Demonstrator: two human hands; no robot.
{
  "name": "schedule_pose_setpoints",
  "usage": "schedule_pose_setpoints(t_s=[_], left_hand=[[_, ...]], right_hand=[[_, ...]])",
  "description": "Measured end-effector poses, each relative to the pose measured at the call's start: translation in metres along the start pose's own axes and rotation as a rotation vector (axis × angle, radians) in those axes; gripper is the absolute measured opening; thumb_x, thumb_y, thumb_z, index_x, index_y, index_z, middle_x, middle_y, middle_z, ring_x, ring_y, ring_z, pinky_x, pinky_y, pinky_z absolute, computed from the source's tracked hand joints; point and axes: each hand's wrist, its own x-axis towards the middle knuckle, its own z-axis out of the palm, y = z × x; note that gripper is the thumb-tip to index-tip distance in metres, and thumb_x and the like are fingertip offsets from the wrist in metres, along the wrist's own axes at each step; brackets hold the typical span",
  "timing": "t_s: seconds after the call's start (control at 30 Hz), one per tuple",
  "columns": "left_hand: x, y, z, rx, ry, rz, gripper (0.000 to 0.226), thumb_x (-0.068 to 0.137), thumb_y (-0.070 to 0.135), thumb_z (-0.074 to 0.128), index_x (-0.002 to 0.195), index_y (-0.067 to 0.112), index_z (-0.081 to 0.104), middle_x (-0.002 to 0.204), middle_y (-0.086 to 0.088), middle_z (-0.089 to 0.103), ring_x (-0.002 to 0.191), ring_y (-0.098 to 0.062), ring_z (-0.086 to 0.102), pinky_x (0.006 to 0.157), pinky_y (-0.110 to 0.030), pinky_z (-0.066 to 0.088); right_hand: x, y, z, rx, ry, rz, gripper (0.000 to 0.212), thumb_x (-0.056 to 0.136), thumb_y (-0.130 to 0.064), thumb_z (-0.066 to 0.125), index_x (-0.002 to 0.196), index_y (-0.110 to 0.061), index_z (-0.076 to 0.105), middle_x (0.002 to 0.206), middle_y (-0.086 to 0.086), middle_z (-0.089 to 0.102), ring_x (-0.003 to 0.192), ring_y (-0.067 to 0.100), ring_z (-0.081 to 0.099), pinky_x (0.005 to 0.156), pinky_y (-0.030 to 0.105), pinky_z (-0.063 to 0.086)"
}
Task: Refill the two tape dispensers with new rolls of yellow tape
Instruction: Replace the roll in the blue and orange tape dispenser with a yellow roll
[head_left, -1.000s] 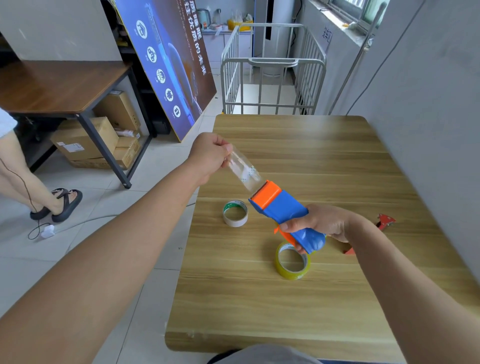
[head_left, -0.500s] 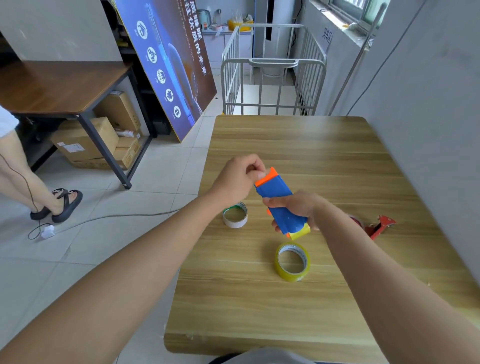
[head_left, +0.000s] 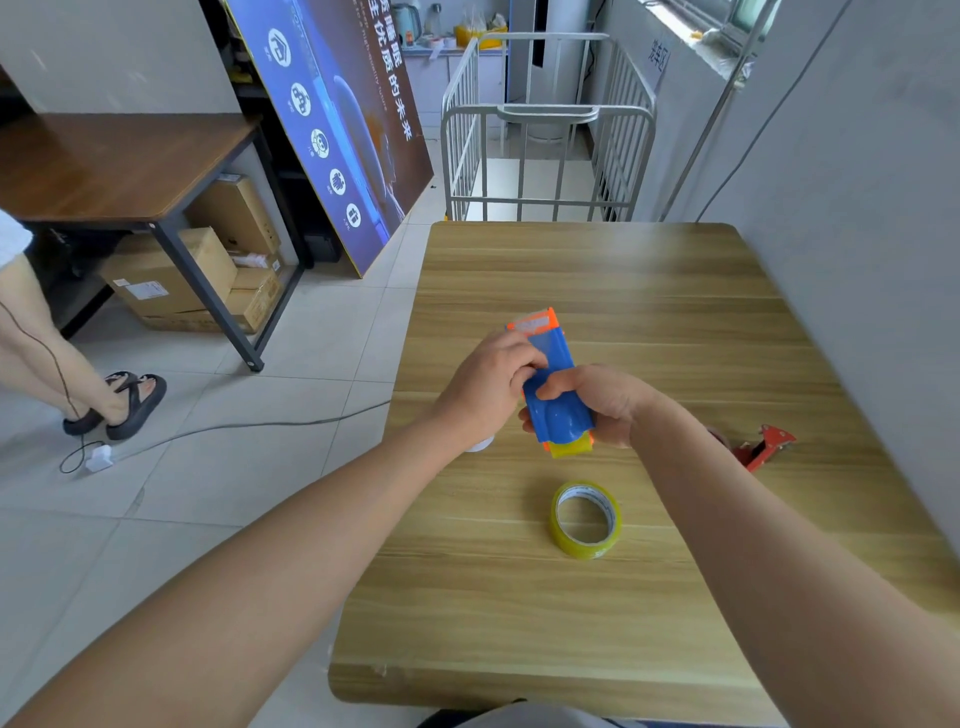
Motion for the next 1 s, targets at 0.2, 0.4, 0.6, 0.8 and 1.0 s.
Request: schedule_pose_setpoints(t_s=[0.2, 0.4, 0.6, 0.8, 1.0], left_hand=[[0.002, -0.013, 0.015, -0.042, -0.175, -0.076, 0.040, 0.089, -0.006, 0.043, 0.127, -0.001, 0.052, 0.133, -0.014, 0.051, 0.119, -0.027, 0.050, 0.095, -0.012, 0.030], [0.010, -0.025, 0.030, -0.260, -0.236, -0.296, 0.046, 0.089, -0.006, 0.042, 0.132, 0.007, 0.049, 0.139, -0.008, 0.051, 0.131, -0.020, 0.044, 0.105, -0.017, 0.029], [0.017, -0.032, 0.039, -0.470, -0.197, -0.508, 0.052, 0.091, -0.009, 0.036, 0.140, 0.009, 0.036, 0.117, -0.008, 0.057, 0.104, -0.013, 0.048, 0.069, 0.007, 0.036], [0.017, -0.042, 0.058, -0.471, -0.274, -0.584, 0.049, 0.090, -0.010, 0.036, 0.134, 0.009, 0.047, 0.116, -0.007, 0.052, 0.097, -0.016, 0.047, 0.067, 0.000, 0.039], [0.014, -0.059, 0.076, -0.381, -0.336, -0.724, 0.050, 0.092, 0.009, 0.048, 0.141, 0.015, 0.038, 0.142, -0.008, 0.032, 0.118, -0.023, 0.048, 0.097, -0.028, 0.038]], right_hand=[[0.017, -0.002, -0.010, -0.112, 0.109, -0.020, 0.036, 0.088, 0.005, 0.054, 0.124, 0.004, 0.053, 0.103, 0.018, 0.064, 0.093, 0.034, 0.063, 0.083, 0.042, 0.055], [0.040, -0.001, -0.017, -0.234, 0.233, 0.008, 0.045, 0.085, 0.002, 0.064, 0.128, 0.002, 0.051, 0.123, 0.019, 0.060, 0.112, 0.034, 0.058, 0.099, 0.046, 0.048], [0.064, 0.017, -0.019, -0.417, 0.287, 0.067, 0.049, 0.080, -0.008, 0.070, 0.124, 0.001, 0.051, 0.119, 0.015, 0.060, 0.107, 0.033, 0.058, 0.096, 0.042, 0.050], [0.085, 0.030, -0.019, -0.682, 0.297, 0.076, 0.043, 0.082, -0.013, 0.068, 0.120, -0.001, 0.054, 0.106, 0.011, 0.057, 0.095, 0.028, 0.054, 0.084, 0.036, 0.048], [0.102, 0.041, -0.024, -1.010, 0.305, 0.119, 0.036, 0.087, -0.019, 0.063, 0.116, 0.002, 0.058, 0.088, 0.008, 0.052, 0.085, 0.022, 0.050, 0.072, 0.029, 0.039]])
